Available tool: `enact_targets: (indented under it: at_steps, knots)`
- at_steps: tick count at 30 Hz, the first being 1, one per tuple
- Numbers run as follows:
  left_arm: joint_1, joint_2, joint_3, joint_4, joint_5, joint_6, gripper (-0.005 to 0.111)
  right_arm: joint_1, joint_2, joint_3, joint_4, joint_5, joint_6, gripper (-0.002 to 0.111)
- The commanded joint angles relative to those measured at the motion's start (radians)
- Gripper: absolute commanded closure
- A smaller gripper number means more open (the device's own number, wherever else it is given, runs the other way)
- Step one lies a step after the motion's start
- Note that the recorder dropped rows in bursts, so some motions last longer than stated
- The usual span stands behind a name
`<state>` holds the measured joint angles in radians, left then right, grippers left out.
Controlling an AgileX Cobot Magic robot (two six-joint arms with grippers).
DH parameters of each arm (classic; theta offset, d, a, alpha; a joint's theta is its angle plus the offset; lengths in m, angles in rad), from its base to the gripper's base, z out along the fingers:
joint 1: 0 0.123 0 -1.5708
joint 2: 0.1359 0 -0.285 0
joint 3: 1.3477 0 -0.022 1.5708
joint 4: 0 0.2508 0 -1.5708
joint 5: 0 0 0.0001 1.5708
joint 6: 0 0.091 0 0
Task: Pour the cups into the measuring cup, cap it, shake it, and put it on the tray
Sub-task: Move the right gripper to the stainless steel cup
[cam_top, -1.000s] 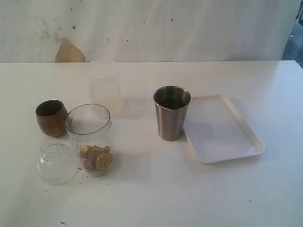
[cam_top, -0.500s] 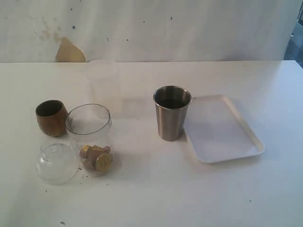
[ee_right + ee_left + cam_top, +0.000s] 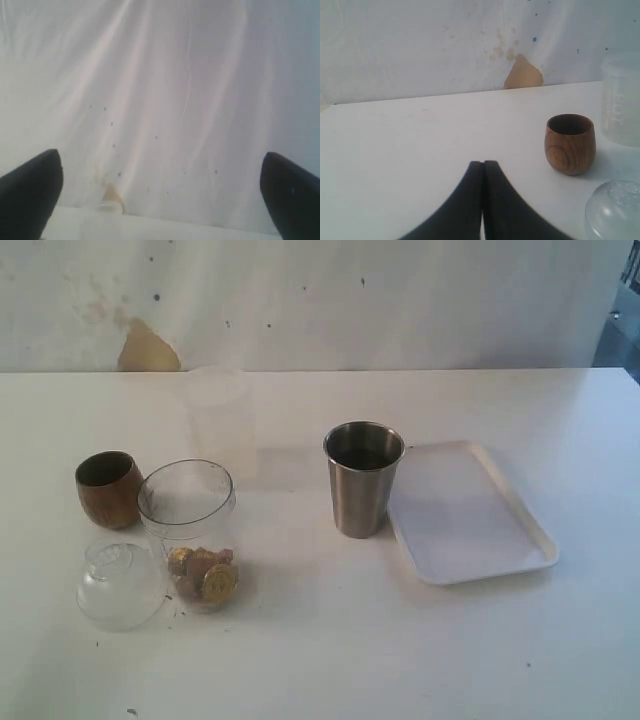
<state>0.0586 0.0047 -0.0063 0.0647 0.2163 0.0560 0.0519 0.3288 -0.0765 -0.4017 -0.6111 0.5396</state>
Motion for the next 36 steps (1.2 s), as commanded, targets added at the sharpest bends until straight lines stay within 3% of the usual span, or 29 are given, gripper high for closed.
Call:
enact_targets:
  at_steps: [1, 5, 15, 21, 30, 36]
  knots:
    - [0.003, -0.005, 0.006, 0.008, -0.013, -0.001, 0.107, -0.002, 0.206, -0.009, -0.157, -0.075, 0.068, 0.003]
    - [0.003, -0.005, 0.006, 0.008, -0.013, -0.001, 0.107, -0.002, 0.48, -0.011, -0.174, -0.212, 0.045, 0.003]
    - [0.003, -0.005, 0.006, 0.008, -0.013, -0.001, 0.107, -0.002, 1.164, -0.161, -0.221, -0.591, -0.253, 0.003]
    - [0.003, -0.005, 0.006, 0.008, -0.013, -0.001, 0.107, -0.002, 1.541, -0.329, -0.245, -0.61, -0.406, 0.003]
    - [0.003, -0.005, 0.006, 0.008, -0.013, -0.001, 0.107, 0.007, 1.745, -0.576, -0.31, -0.61, -0.348, 0.003]
    - [0.003, -0.005, 0.006, 0.008, -0.013, -0.001, 0.107, 0.073, 1.787, -0.68, -0.298, -0.61, -0.318, 0.003]
